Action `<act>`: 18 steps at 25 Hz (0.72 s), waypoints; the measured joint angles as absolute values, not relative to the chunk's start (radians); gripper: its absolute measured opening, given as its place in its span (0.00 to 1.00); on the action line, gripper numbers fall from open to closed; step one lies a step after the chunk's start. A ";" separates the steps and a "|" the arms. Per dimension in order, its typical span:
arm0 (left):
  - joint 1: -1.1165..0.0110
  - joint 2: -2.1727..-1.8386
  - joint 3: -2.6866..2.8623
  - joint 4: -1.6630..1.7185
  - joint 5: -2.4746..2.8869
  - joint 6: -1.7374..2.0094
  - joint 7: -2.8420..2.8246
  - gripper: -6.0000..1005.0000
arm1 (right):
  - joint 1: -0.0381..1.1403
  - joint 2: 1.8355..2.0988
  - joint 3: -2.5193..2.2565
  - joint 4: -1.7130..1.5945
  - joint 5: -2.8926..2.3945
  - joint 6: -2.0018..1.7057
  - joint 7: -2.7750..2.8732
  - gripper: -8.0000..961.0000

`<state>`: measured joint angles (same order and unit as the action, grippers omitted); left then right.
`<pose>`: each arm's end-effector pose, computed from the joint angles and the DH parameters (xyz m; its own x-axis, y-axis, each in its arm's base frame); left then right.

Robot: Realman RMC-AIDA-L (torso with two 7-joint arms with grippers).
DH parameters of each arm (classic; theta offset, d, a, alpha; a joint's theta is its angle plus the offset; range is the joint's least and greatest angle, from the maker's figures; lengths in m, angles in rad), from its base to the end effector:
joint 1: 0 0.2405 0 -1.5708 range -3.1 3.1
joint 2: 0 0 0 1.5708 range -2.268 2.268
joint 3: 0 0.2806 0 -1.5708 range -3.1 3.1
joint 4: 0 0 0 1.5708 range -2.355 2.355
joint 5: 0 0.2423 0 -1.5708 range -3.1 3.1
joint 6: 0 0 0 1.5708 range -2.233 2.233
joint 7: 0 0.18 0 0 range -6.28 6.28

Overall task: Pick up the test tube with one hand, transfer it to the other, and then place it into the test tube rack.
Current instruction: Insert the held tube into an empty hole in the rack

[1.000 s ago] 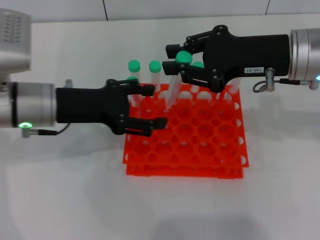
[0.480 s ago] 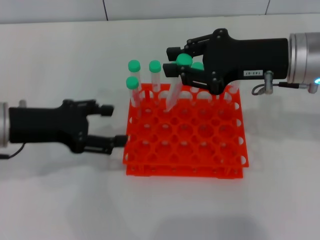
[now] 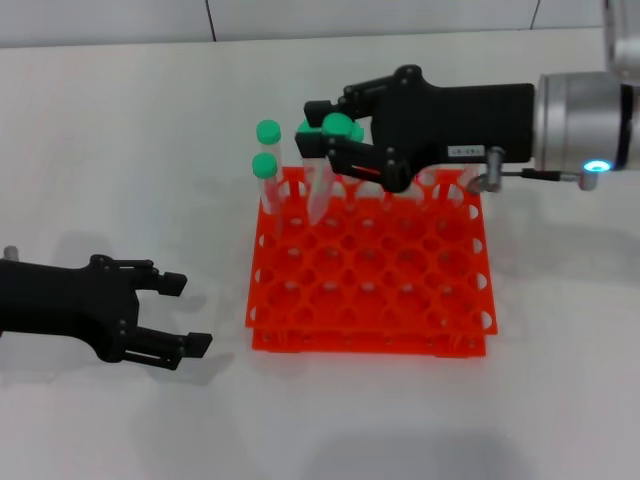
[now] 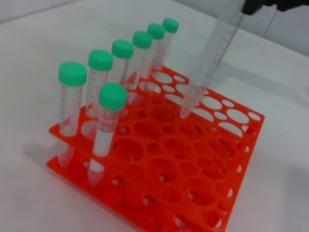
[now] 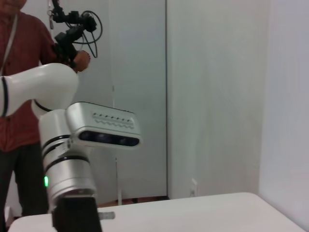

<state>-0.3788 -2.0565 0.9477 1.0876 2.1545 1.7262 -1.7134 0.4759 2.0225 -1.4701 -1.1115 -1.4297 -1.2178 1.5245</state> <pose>-0.2926 0.3358 -0.0096 0.8825 0.4421 0.1603 0.4565 -0.8872 -0.0666 0.1249 0.4006 -0.0557 0.8391 -0.0018 -0.5440 -0.1351 -0.9693 -0.2053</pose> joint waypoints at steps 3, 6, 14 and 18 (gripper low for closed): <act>-0.373 -2.054 0.947 1.090 2.158 1.727 -1.704 0.89 | 0.509 2.023 -1.508 -1.094 -1.424 -1.153 1.529 0.28; -0.368 -2.053 0.946 1.091 2.161 1.727 -1.689 0.89 | 0.521 2.023 -1.523 -1.086 -1.421 -1.127 1.530 0.28; -0.372 -2.053 0.947 1.092 2.162 1.725 -1.682 0.89 | 0.550 2.023 -1.549 -1.050 -1.399 -1.066 1.528 0.28; -0.374 -2.052 0.949 1.090 2.163 1.722 -1.681 0.89 | 0.560 2.023 -1.549 -1.029 -1.399 -1.040 1.526 0.28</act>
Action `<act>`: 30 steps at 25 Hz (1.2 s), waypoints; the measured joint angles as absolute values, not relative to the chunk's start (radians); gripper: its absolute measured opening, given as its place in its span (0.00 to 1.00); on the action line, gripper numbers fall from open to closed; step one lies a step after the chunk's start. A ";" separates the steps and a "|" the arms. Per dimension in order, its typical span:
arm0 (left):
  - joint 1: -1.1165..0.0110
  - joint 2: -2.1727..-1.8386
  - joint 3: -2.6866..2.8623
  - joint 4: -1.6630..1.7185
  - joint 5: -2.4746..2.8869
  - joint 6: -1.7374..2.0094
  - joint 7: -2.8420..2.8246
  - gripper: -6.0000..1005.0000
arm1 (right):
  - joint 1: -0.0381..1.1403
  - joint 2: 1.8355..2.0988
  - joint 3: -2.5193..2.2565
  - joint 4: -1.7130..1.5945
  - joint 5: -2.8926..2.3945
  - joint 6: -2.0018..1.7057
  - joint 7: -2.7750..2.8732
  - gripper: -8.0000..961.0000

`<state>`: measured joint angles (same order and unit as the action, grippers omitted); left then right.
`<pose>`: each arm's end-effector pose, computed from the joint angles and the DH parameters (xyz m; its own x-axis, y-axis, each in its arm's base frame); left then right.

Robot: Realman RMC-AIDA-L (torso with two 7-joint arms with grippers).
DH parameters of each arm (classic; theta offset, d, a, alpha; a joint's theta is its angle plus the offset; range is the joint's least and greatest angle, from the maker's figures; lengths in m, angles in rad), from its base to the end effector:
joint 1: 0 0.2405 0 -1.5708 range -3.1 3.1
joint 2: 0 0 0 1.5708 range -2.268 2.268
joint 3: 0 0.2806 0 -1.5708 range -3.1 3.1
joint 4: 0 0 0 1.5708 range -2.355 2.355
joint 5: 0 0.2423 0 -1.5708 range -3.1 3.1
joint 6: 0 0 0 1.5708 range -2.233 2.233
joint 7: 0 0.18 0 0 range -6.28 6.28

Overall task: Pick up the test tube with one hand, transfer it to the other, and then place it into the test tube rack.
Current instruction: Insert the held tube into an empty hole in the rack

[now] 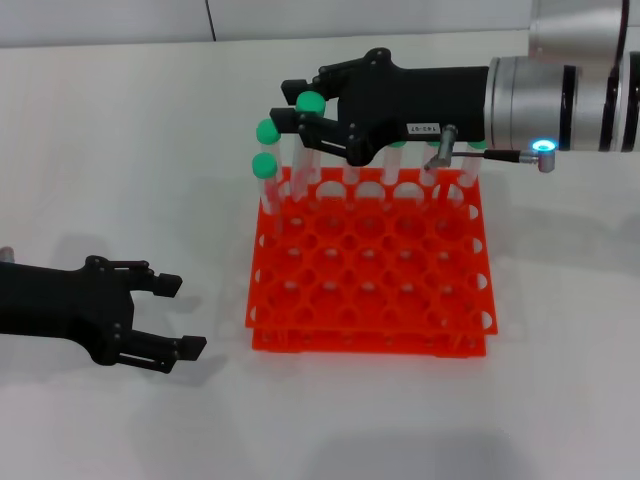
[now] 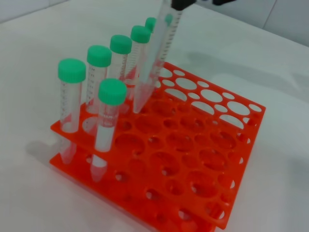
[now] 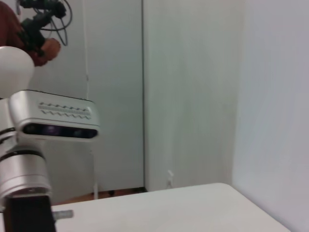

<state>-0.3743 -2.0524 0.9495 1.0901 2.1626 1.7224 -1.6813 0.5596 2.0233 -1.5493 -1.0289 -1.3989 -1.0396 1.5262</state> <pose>-0.2962 0.3352 -0.0080 0.8971 0.4169 0.1465 0.4308 -0.8989 -0.0797 0.1127 0.4277 -0.0791 0.8528 -0.0244 -0.5217 -0.1855 -0.9480 -0.2588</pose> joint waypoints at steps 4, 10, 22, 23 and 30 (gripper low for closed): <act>-0.377 -2.053 0.950 1.088 2.163 1.720 -1.681 0.89 | 0.561 2.023 -1.550 -1.017 -1.399 -1.013 1.525 0.28; -0.378 -2.055 0.950 1.088 2.163 1.717 -1.681 0.89 | 0.581 2.023 -1.562 -0.972 -1.399 -0.980 1.524 0.28; -0.379 -2.057 0.953 1.086 2.163 1.706 -1.681 0.89 | 0.587 2.026 -1.574 -0.958 -1.397 -0.978 1.523 0.28; -0.380 -2.058 0.953 1.086 2.163 1.706 -1.680 0.89 | 0.589 2.026 -1.576 -0.955 -1.397 -0.978 1.523 0.28; -0.380 -2.062 0.953 1.085 2.163 1.706 -1.671 0.89 | 0.610 2.026 -1.585 -0.929 -1.396 -0.970 1.523 0.28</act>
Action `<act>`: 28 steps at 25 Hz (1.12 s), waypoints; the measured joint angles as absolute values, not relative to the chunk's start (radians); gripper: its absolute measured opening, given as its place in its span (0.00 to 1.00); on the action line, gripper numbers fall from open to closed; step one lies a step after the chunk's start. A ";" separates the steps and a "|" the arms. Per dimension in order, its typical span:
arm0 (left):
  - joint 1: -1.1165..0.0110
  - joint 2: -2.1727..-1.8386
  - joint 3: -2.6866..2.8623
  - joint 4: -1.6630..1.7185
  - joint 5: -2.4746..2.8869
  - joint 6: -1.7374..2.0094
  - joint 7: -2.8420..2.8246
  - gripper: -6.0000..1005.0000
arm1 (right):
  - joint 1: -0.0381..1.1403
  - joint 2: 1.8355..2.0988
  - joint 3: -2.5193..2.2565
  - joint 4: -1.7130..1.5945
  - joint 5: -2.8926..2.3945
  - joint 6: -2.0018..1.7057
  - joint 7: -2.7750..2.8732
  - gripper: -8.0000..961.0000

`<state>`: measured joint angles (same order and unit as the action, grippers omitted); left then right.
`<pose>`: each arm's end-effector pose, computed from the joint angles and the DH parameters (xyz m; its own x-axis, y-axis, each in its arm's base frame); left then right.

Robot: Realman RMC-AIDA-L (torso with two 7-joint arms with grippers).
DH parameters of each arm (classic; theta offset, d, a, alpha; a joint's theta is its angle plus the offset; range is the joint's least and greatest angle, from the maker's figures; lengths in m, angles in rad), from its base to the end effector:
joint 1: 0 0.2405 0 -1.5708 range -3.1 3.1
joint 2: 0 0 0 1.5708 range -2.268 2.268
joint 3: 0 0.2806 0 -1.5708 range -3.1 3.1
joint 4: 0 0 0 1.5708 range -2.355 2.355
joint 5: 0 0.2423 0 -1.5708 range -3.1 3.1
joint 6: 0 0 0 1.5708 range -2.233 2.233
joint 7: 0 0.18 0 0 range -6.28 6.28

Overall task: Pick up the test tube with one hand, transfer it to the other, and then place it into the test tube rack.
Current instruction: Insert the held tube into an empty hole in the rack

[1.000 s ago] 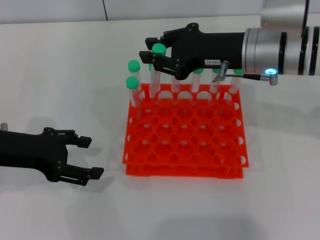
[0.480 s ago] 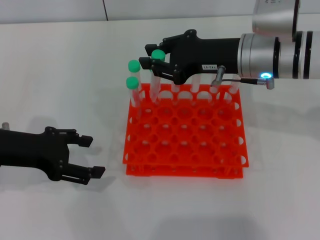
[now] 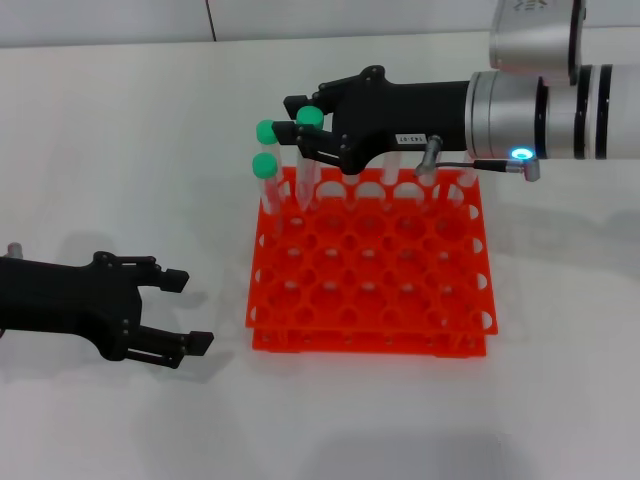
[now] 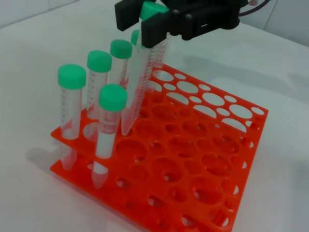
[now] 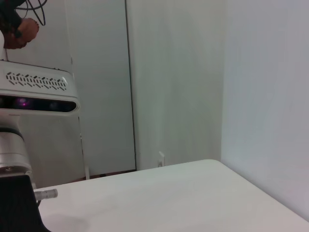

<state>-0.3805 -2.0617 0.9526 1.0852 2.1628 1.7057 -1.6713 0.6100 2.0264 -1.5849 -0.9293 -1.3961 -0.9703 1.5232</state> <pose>-0.2934 0.3382 -0.0128 0.9014 0.4053 0.1523 0.4206 -0.9032 -0.0856 0.1231 0.4386 -0.0994 0.8719 -0.0763 -0.4838 -0.2282 -0.9373 -0.2635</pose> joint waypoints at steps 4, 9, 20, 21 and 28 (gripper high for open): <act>-0.380 -2.062 0.953 1.084 2.163 1.706 -1.671 0.89 | 0.612 2.026 -1.586 -0.929 -1.396 -0.964 1.523 0.28; -0.380 -2.062 0.953 1.083 2.163 1.704 -1.669 0.89 | 0.614 2.026 -1.604 -0.929 -1.396 -0.938 1.523 0.28; -0.380 -2.063 0.953 1.081 2.163 1.703 -1.669 0.89 | 0.625 2.026 -1.628 -0.917 -1.396 -0.916 1.523 0.28; -0.380 -2.063 0.952 1.081 2.163 1.703 -1.669 0.89 | 0.625 2.026 -1.628 -0.915 -1.396 -0.916 1.523 0.28; -0.380 -2.065 0.953 1.081 2.163 1.703 -1.669 0.89 | 0.625 2.028 -1.637 -0.906 -1.396 -0.910 1.525 0.28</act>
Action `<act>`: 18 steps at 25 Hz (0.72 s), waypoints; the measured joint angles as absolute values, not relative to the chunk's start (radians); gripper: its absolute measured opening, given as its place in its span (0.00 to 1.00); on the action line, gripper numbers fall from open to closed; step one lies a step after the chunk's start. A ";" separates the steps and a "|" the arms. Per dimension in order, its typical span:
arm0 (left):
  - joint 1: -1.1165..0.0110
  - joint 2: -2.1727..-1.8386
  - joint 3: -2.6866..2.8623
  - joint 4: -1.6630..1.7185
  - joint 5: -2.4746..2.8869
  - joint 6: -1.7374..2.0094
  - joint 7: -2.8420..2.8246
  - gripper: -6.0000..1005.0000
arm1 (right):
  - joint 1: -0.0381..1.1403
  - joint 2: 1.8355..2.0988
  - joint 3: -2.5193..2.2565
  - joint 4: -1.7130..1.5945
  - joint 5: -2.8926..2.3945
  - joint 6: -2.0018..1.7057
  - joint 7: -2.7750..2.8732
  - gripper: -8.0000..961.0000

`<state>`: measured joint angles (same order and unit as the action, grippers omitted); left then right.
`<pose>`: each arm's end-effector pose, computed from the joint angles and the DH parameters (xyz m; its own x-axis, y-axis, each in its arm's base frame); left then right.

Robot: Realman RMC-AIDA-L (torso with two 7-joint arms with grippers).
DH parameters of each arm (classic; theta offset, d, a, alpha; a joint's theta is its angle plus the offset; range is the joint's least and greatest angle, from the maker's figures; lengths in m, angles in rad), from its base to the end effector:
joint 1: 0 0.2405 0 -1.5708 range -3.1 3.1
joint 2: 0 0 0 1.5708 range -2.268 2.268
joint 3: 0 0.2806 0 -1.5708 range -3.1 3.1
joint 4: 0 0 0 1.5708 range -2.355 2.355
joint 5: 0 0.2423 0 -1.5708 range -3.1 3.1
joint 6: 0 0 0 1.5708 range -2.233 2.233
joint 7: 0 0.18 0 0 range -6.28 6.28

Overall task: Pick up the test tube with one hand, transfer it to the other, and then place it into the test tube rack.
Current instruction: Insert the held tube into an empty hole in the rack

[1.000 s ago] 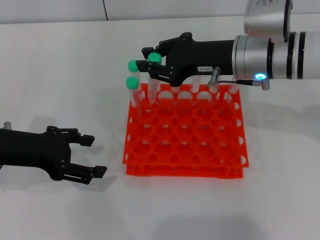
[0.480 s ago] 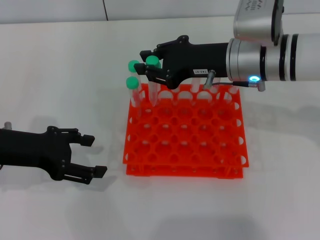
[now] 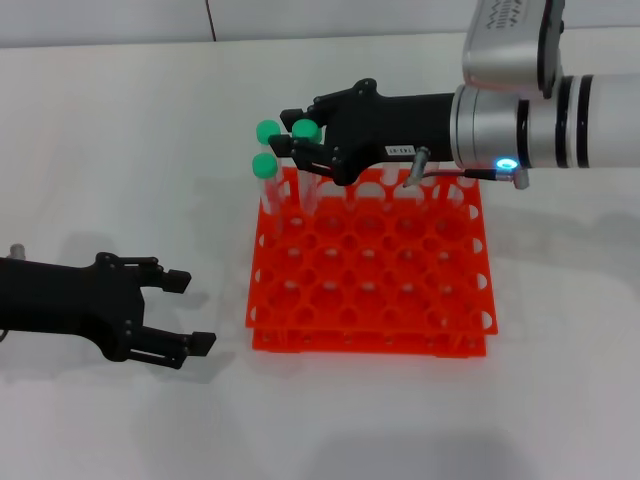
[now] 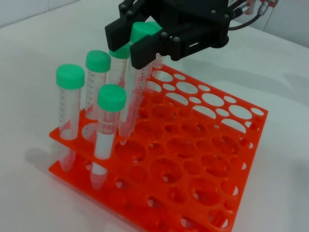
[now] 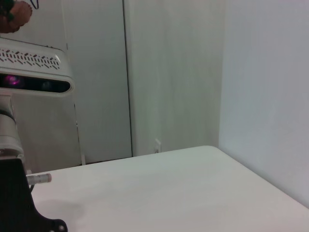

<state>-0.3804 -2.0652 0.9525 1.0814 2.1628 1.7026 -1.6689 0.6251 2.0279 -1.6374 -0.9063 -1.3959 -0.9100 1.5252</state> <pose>-0.2933 0.3380 -0.0148 0.9005 0.4062 0.1553 0.4218 -0.9028 -0.0840 0.1258 0.4397 -0.1136 0.8892 -0.0856 -0.4495 -0.2298 -0.9331 -0.2767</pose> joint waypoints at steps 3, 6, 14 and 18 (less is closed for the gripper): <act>-0.381 -2.067 0.953 1.081 2.163 1.703 -1.669 0.89 | 0.625 2.028 -1.644 -0.905 -1.396 -0.904 1.526 0.28; -0.382 -2.068 0.952 1.081 2.163 1.703 -1.669 0.89 | 0.626 2.028 -1.648 -0.905 -1.396 -0.901 1.528 0.28; -0.383 -2.070 0.954 1.081 2.163 1.700 -1.669 0.89 | 0.626 2.028 -1.649 -0.896 -1.396 -0.891 1.530 0.28; -0.384 -2.071 0.956 1.081 2.163 1.697 -1.669 0.89 | 0.626 2.028 -1.649 -0.886 -1.396 -0.891 1.529 0.28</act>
<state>-0.3836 -2.0709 0.9557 1.0814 2.1628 1.6968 -1.6689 0.6257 2.0279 -1.6490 -0.8863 -1.3959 -0.8911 1.5293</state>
